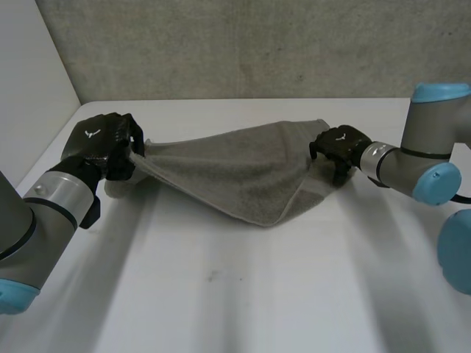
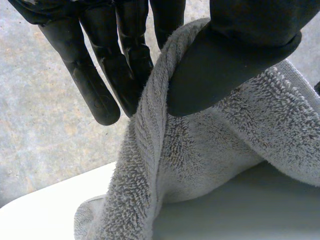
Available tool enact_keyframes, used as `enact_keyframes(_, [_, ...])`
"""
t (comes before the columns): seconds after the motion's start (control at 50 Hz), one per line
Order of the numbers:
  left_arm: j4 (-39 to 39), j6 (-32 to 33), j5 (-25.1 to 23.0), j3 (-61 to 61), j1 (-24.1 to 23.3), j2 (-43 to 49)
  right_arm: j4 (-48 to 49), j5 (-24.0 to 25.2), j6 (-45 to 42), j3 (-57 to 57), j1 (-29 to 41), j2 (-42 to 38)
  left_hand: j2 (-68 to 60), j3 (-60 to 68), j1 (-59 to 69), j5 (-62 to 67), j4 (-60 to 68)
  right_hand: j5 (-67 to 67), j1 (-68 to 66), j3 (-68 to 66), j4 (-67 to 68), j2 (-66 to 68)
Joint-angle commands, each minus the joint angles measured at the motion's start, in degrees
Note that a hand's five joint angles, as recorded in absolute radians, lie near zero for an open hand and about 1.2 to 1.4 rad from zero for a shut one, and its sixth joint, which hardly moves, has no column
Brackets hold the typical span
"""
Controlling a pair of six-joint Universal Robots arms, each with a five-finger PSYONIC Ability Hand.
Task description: Fold the towel.
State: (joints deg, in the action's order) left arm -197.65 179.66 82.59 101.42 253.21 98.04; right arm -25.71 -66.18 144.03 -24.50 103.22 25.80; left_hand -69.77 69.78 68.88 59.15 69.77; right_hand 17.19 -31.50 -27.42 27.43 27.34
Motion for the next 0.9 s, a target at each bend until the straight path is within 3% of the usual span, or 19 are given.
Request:
enact_keyframes(0.02, [0.0, 0.1, -0.1, 0.3, 0.1, 0.1, -1.2, -0.2, 0.3, 4.1, 0.0, -4.3, -10.2, 10.2, 11.1, 10.8, 10.2, 4.6, -0.3, -4.4, 4.4, 4.4])
enact_keyframes(0.18, [0.0, 0.1, -0.2, 0.7, 0.3, 0.2, -1.4, -0.3, 0.4, 4.6, 0.0, -5.5, -10.2, 10.2, 11.1, 10.8, 10.2, 14.2, -9.9, -14.0, 13.9, 14.0])
enact_keyframes(0.22, [0.0, 0.1, -0.2, 0.8, 0.3, 0.2, -1.4, -0.3, 0.4, 4.7, 0.1, -5.4, -10.2, 10.2, 11.1, 10.8, 10.2, 26.4, -22.1, -26.2, 26.2, 26.2])
enact_keyframes(0.24, [0.0, 0.1, -0.2, 0.9, 0.4, 0.2, -1.4, -0.3, 0.4, 4.7, 0.1, -5.4, -10.2, 10.2, 11.1, 10.8, 10.2, 26.5, -22.2, -26.2, 26.2, 26.3])
enact_keyframes(0.26, [0.0, 0.1, -0.2, 0.9, 0.5, 0.2, -1.4, -0.4, 0.5, 4.7, 0.1, -5.2, -10.2, 10.2, 11.1, 10.8, 10.2, 37.3, -33.0, -37.1, 37.0, 37.1])
enact_keyframes(0.28, [0.0, 0.1, -0.2, 0.9, 0.5, 0.2, -1.4, -0.4, 0.5, 4.7, 0.1, -5.1, -10.2, 10.2, 11.1, 10.8, 10.2, 37.4, -33.1, -37.2, 37.2, 37.2])
enact_keyframes(0.3, [-0.1, 0.1, -0.2, 0.9, 0.6, 0.3, -1.4, -0.4, 0.6, 4.7, 0.1, -4.8, -10.2, 10.2, 11.1, 10.8, 10.2, 49.6, -45.2, -49.3, 49.3, 49.4])
enact_keyframes(0.32, [-0.1, 0.1, -0.2, 0.9, 0.7, 0.3, -1.4, -0.4, 0.7, 4.7, 0.1, -4.6, -10.2, 10.2, 11.1, 10.8, 10.2, 52.8, -48.5, -52.6, 52.5, 52.6])
enact_keyframes(0.44, [-0.1, 0.1, -0.2, 0.9, 0.8, 0.3, -1.5, -1.6, 1.4, 5.0, 0.4, -2.9, -10.2, 10.2, 11.1, 10.8, 10.2, 52.8, -48.5, -52.6, 52.6, 52.7])
enact_keyframes(0.6, [0.0, 0.0, 0.0, 0.8, 1.1, 0.4, -4.9, -1.1, 7.8, 0.6, -2.2, 6.9, -10.2, 10.2, 11.1, 10.8, 10.2, 52.8, -48.5, -52.6, 52.6, 52.7])
enact_keyframes(0.74, [0.2, 0.5, 0.0, 1.7, 2.0, 0.7, -4.7, 3.2, 6.5, -20.7, -8.0, 25.1, -10.2, 10.2, 11.1, 10.8, 10.2, 52.8, -48.5, -52.6, 52.6, 52.7])
enact_keyframes(0.9, [2.4, 0.6, -0.1, 3.9, 1.9, 1.1, -4.0, 2.8, -0.8, -45.3, -12.4, 39.0, -10.2, 10.2, 11.1, 10.8, 10.2, 52.8, -48.5, -52.6, 52.6, 52.7])
